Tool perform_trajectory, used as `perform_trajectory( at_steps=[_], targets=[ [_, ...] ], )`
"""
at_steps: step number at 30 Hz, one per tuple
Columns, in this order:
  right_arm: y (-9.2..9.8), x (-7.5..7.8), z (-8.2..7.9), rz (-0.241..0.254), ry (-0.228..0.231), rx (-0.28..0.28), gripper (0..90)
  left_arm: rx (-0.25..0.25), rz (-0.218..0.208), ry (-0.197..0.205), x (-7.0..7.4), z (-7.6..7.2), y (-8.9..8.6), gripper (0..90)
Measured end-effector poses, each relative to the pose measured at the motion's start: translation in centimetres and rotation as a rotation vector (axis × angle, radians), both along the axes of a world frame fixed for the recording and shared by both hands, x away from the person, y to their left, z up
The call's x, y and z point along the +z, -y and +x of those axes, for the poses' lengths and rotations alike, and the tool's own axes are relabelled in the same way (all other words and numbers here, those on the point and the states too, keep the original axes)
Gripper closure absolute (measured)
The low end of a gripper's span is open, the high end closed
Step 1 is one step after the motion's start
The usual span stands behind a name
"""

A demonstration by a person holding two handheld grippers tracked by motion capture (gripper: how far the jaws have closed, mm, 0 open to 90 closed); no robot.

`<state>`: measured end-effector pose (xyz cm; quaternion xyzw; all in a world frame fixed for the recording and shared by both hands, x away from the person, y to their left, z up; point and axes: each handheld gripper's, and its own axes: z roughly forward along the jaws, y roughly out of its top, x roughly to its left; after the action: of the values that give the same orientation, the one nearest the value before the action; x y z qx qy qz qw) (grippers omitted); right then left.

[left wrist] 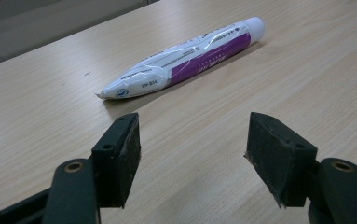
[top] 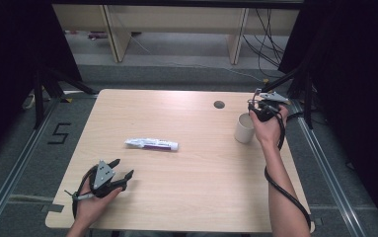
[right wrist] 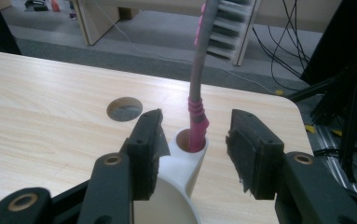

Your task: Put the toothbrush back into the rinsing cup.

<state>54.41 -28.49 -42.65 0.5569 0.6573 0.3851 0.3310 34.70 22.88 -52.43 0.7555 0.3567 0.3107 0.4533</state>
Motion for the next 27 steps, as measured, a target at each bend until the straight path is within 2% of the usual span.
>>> perform_trajectory(
  at_steps=[1,2,5,6,7,8,10,11,12,17,18,20,21,23,24,25,26,27],
  targets=[
    [0.2,0.0,0.0,-0.027,0.017,0.016,54.1,0.001,-0.002,0.0,0.0,0.0,0.0,34.7],
    [0.0,0.2,-0.3,0.001,-0.002,0.002,53.7,0.001,-0.003,-0.002,0.0,0.0,0.0,34.6],
    [0.4,0.2,-0.7,-0.024,0.011,0.033,52.8,0.005,-0.002,-0.003,0.1,-0.1,-0.1,33.8],
    [0.2,0.3,-1.0,-0.01,0.009,0.009,52.7,0.002,-0.01,-0.003,0.1,-0.1,-0.1,33.7],
    [0.5,0.3,-1.1,-0.019,0.013,0.024,52.4,0.007,-0.012,0.001,0.1,-0.1,-0.2,33.6],
    [0.3,0.4,-1.5,-0.004,-0.005,0.008,52.0,0.006,-0.017,0.002,0.0,0.0,-0.1,33.5],
    [0.6,0.4,-1.8,-0.025,0.002,0.022,51.8,0.001,-0.011,-0.006,0.0,0.0,-0.1,33.4],
    [0.7,0.4,-2.0,-0.027,0.004,0.031,51.4,-0.001,-0.013,-0.006,0.0,0.0,-0.1,33.3],
    [0.5,0.4,-2.4,-0.007,-0.004,0.019,50.9,0.008,-0.012,-0.011,0.1,0.0,-0.1,33.1],
    [0.8,0.4,-3.2,-0.024,-0.018,0.047,50.1,0.007,-0.005,-0.018,0.1,0.3,-0.1,32.1],
    [1.0,0.4,-3.6,-0.041,-0.029,0.058,49.8,-0.002,-0.003,-0.013,0.3,0.5,0.0,32.0],
    [1.0,0.3,-3.8,-0.035,-0.026,0.062,49.6,-0.004,0.001,-0.01,0.6,0.6,0.2,31.9],
    [0.9,0.4,-4.4,-0.028,-0.045,0.051,49.1,-0.021,0.008,-0.009,0.8,1.0,0.5,31.6],
    [0.9,0.4,-4.6,-0.029,-0.039,0.052,49.0,-0.027,0.011,-0.007,1.0,1.1,0.6,31.5],
    [1.2,0.4,-5.0,-0.038,-0.037,0.079,48.7,-0.033,0.039,0.001,1.3,1.4,0.8,31.5],
    [1.2,0.4,-5.2,-0.042,-0.034,0.08,48.6,-0.033,0.039,0.001,1.3,1.4,0.8,31.6],
    [1.0,0.5,-5.7,-0.027,-0.046,0.065,48.5,-0.072,0.059,0.015,1.7,2.2,1.1,31.6],
    [1.0,0.5,-5.9,-0.035,-0.042,0.071,48.3,-0.08,0.063,0.015,1.9,2.5,1.2,31.7]
  ],
)
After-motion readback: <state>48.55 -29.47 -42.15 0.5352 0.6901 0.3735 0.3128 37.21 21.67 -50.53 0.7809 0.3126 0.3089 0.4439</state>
